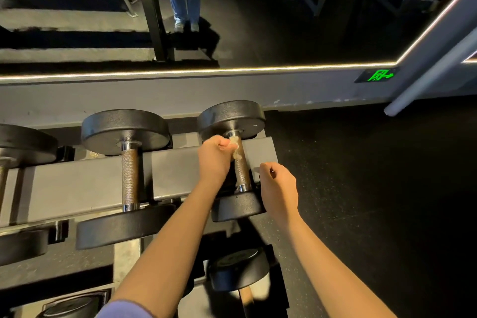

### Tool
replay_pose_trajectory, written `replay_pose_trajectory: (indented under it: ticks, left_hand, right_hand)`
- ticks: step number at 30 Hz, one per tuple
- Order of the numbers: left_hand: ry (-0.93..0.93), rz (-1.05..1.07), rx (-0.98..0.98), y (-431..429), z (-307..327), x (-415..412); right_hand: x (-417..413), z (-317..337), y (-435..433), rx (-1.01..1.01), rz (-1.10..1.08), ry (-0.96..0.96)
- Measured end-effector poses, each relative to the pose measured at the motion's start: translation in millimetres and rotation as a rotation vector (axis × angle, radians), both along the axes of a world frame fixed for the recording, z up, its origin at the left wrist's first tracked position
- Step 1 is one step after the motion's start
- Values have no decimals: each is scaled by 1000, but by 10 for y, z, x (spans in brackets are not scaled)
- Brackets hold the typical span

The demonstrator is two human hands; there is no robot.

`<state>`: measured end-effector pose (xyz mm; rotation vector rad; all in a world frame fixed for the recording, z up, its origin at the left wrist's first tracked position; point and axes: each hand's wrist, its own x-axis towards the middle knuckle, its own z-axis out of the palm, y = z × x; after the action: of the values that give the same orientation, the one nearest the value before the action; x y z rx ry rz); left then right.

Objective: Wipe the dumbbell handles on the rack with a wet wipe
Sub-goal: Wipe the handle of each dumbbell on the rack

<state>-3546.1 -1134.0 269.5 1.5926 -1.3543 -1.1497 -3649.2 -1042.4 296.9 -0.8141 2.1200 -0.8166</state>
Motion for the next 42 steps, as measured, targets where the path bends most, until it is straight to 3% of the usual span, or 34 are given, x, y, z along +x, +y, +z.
replay_pose_trajectory:
  ticks: [6, 12, 16, 23, 31, 36, 38, 42]
  left_hand:
    - [-109, -144, 1, 189, -54, 84]
    - [-77, -13, -78, -78, 93, -17]
    - [-111, -93, 13, 39, 16, 26]
    - [-162, -235, 70, 146, 43, 196]
    - [161, -199, 43, 244, 267, 156]
    - [205, -262, 48, 271, 340, 140]
    - [137, -295, -19, 269, 349, 168]
    - [-272, -213, -339, 211, 445, 280]
  right_hand:
    - [18, -4, 20, -57, 16, 55]
    - [17, -46, -8, -23, 11, 47]
    - [-15, -42, -15, -14, -11, 12]
    - [-15, -9, 21, -55, 139, 140]
    - [-91, 3, -48, -272, 462, 164]
    - [-106, 105, -228, -337, 419, -103]
    - [-104, 123, -296, -341, 380, -80]
    - [-86, 21, -453, -384, 275, 43]
